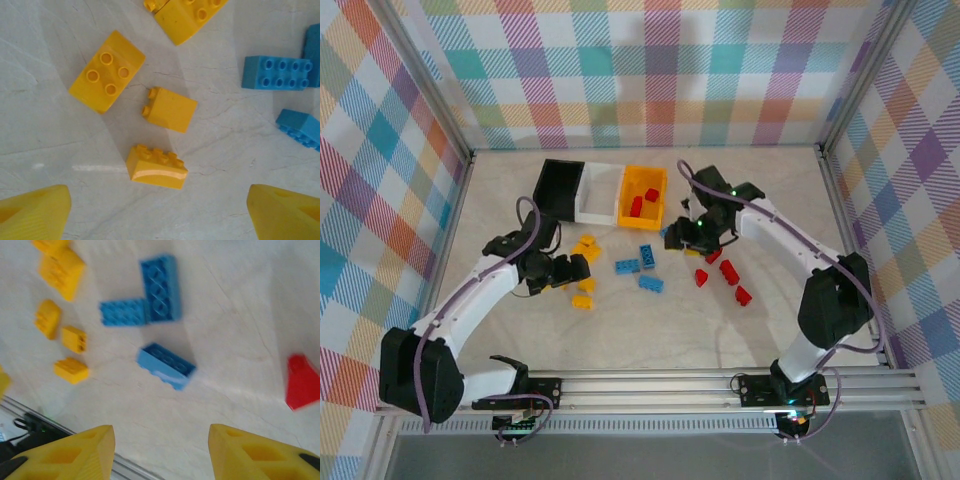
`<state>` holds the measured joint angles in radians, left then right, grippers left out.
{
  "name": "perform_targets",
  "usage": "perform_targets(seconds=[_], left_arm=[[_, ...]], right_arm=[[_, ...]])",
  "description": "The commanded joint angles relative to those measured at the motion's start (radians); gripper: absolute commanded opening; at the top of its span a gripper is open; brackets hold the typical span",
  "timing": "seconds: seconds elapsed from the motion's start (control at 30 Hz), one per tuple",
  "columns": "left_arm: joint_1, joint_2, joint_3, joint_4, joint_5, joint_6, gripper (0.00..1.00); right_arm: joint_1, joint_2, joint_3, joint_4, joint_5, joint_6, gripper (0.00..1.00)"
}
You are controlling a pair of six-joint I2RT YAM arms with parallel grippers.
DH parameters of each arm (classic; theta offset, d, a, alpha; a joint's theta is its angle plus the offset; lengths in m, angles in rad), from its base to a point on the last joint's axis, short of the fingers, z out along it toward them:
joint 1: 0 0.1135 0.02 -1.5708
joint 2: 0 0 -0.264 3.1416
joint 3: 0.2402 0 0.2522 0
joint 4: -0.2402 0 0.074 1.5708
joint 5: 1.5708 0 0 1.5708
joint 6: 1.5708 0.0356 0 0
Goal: Sort the legos into containers by color
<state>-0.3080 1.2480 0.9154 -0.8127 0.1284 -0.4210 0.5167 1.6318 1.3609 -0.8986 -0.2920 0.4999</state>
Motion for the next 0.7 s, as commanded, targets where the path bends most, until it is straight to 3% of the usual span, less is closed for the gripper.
perform_targets(seconds=[0.0,0.33,0.67], left_arm=[[0.034,0.057,0.035,-0.039,-0.040,0.096,0.88],[0.097,0.272,0.097,0.007,-0.092,0.203,0.73],[0.099,0.385,0.130,0.028,-0.055,0.305,0.74]], right_arm=[[0.002,-0.077,-0.097,0.017,-0.011,0.046,0.53],[0.019,-0.108,-0.142,0.054,-0.029,0.120,0.53],[0.026,-0.033,-0.074,0.052,-0.036,0.115,0.52]])
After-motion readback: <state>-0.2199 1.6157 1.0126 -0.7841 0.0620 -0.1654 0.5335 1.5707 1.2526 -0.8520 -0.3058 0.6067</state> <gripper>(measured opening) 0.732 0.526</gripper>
